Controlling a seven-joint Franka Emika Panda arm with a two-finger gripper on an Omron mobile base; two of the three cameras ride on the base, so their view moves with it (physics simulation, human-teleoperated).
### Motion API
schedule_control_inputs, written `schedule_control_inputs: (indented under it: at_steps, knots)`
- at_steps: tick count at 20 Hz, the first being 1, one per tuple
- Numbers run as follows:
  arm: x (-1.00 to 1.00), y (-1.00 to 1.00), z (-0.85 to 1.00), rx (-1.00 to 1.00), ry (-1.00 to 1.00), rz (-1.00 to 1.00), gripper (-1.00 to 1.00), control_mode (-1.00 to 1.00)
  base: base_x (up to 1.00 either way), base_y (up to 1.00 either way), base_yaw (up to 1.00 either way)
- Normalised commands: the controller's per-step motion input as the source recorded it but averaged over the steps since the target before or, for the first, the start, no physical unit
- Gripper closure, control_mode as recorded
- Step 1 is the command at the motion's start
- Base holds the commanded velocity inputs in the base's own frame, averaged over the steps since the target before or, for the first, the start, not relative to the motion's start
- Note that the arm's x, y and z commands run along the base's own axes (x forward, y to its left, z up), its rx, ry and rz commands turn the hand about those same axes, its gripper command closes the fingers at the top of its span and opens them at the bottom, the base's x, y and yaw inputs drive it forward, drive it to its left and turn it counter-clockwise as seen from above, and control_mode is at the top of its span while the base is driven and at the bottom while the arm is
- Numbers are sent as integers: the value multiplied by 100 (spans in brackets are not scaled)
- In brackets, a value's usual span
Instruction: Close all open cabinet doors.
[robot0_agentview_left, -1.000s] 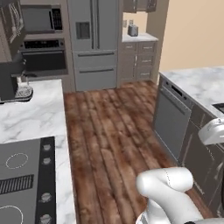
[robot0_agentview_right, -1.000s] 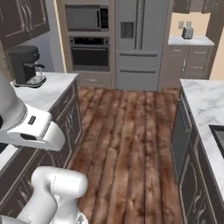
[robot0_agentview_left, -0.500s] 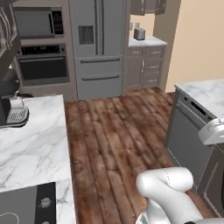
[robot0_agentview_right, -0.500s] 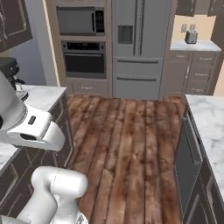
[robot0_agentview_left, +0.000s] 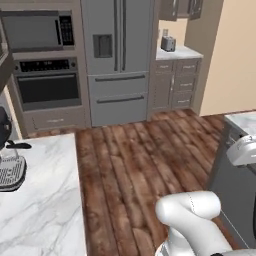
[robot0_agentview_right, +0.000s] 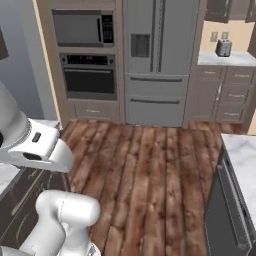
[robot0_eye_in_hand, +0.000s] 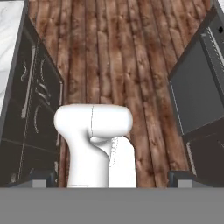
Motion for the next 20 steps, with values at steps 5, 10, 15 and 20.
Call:
schedule_control_inputs:
  at_steps: [5, 10, 15, 20]
  knots:
    - [0, 0, 0, 0, 0, 0, -100, 100, 100, 0, 0]
    - [0, 0, 0, 0, 0, 0, -100, 100, 100, 0, 0]
    - [0, 0, 0, 0, 0, 0, -100, 100, 100, 0, 0]
    - [0, 0, 0, 0, 0, 0, -100, 100, 100, 0, 0]
